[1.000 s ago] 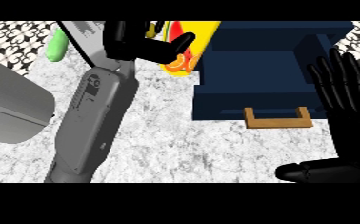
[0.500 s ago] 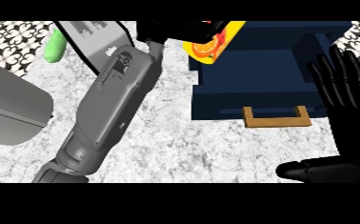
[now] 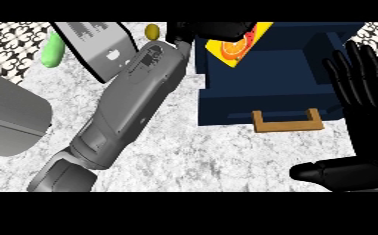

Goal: Pick up the cup, place it into the drawer and close the drawer

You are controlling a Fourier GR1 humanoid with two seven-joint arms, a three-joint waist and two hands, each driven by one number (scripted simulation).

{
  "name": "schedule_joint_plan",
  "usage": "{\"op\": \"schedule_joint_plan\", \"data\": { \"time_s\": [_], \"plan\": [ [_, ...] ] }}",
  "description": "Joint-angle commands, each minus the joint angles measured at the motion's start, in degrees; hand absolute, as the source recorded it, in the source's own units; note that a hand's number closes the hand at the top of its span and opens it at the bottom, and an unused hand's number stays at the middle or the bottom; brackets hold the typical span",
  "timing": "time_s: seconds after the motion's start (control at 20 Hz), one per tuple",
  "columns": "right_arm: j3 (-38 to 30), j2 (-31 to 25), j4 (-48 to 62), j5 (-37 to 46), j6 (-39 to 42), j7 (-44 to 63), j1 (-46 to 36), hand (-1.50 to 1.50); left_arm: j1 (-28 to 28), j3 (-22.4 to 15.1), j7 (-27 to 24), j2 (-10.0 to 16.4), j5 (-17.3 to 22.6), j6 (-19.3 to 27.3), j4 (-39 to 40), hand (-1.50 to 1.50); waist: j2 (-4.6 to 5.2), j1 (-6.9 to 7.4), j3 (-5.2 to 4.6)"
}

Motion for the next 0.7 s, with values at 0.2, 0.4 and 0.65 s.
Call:
{"op": "schedule_joint_plan", "data": {
  "time_s": [0.2,0.4,0.65],
  "plan": [
    [-0.3,0.0,3.9,1.0,1.2,-4.5,-0.2,-1.5,-4.8,-5.9,-3.0,0.0,6.0,-0.3,11.7,1.5,0.36,-0.94,0.03],
    [2.8,0.6,0.5,0.5,0.7,0.4,-1.3,-1.5,-4.4,-12.0,-4.7,0.0,8.5,1.9,13.4,1.5,0.56,-2.67,0.03],
    [2.5,0.1,0.2,-0.4,2.0,-0.4,-0.3,-1.5,-8.2,-15.6,-1.6,0.0,10.5,3.7,15.7,1.5,0.79,-3.97,0.07]
  ]
}}
